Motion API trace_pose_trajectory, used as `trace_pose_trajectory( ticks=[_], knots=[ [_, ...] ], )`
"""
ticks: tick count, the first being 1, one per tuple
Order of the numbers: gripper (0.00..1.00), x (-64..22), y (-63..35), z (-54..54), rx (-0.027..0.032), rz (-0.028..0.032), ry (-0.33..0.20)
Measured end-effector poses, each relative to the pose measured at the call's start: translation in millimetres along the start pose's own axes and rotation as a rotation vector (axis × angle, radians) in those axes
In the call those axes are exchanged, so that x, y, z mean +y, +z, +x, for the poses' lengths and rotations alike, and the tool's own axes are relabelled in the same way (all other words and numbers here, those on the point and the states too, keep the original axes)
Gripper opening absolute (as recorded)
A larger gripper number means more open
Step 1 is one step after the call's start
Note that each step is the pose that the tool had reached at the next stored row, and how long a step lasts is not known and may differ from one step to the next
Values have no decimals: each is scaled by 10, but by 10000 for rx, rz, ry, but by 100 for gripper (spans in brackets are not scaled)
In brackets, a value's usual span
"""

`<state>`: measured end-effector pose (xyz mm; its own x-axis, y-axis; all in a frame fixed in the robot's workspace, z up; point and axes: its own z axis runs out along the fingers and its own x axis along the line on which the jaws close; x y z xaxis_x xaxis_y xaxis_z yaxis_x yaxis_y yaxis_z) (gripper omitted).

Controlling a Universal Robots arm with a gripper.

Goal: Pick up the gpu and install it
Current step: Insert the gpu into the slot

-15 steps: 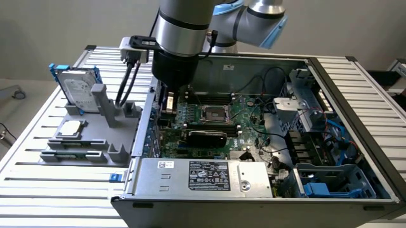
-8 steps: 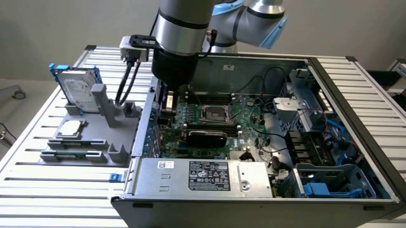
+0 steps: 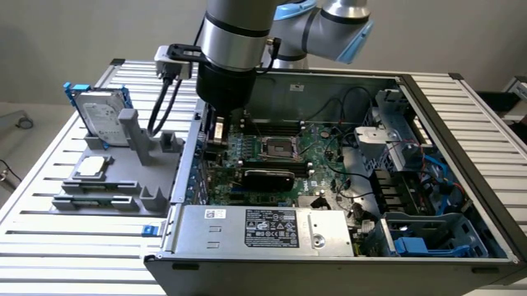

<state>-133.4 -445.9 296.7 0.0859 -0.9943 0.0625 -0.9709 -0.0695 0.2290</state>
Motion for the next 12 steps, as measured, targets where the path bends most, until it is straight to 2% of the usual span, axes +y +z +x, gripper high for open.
trace_pose_trajectory(
  ticks=[12],
  knots=[
    [11,2,1,-14,-74,-20,313]
  ],
)
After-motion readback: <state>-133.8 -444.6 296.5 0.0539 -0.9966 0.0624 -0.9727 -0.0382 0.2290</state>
